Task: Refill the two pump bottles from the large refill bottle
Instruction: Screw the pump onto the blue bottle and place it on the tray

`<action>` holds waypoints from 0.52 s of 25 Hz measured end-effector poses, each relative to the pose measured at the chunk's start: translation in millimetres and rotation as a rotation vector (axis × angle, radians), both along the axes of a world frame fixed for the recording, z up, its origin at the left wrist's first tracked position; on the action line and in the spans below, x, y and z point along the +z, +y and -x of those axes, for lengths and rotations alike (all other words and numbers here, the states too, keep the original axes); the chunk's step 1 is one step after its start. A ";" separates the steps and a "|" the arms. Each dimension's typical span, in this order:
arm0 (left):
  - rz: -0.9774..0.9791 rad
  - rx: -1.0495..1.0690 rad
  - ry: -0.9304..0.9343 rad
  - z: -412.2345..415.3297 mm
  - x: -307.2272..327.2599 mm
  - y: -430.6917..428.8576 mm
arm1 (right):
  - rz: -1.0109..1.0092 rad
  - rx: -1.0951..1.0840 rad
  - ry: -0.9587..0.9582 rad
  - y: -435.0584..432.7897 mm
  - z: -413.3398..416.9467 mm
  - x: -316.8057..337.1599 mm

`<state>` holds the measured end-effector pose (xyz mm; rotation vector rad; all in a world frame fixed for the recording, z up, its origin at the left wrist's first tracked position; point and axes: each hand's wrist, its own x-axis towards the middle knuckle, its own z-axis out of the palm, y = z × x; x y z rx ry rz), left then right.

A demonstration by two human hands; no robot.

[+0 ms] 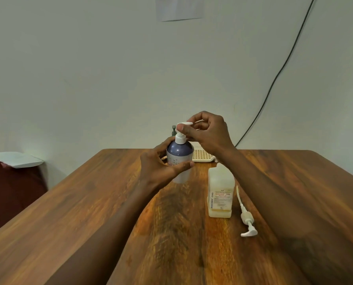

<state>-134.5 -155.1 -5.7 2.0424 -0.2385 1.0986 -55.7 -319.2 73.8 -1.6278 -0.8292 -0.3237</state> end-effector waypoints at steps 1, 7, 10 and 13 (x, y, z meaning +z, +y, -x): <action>0.008 0.007 0.004 -12.0 3.0 0.8 | -0.020 -0.094 -0.051 3.2 -8.1 3.4; 0.035 0.117 0.056 -108.1 13.0 -2.8 | 0.067 -0.422 -0.288 33.0 -76.0 20.6; 0.087 0.144 0.073 -159.7 16.7 -2.0 | 0.134 -0.344 -0.197 35.1 -121.9 24.2; 0.112 0.098 0.141 -210.0 14.0 2.8 | 0.200 -0.232 -0.109 28.8 -175.5 17.2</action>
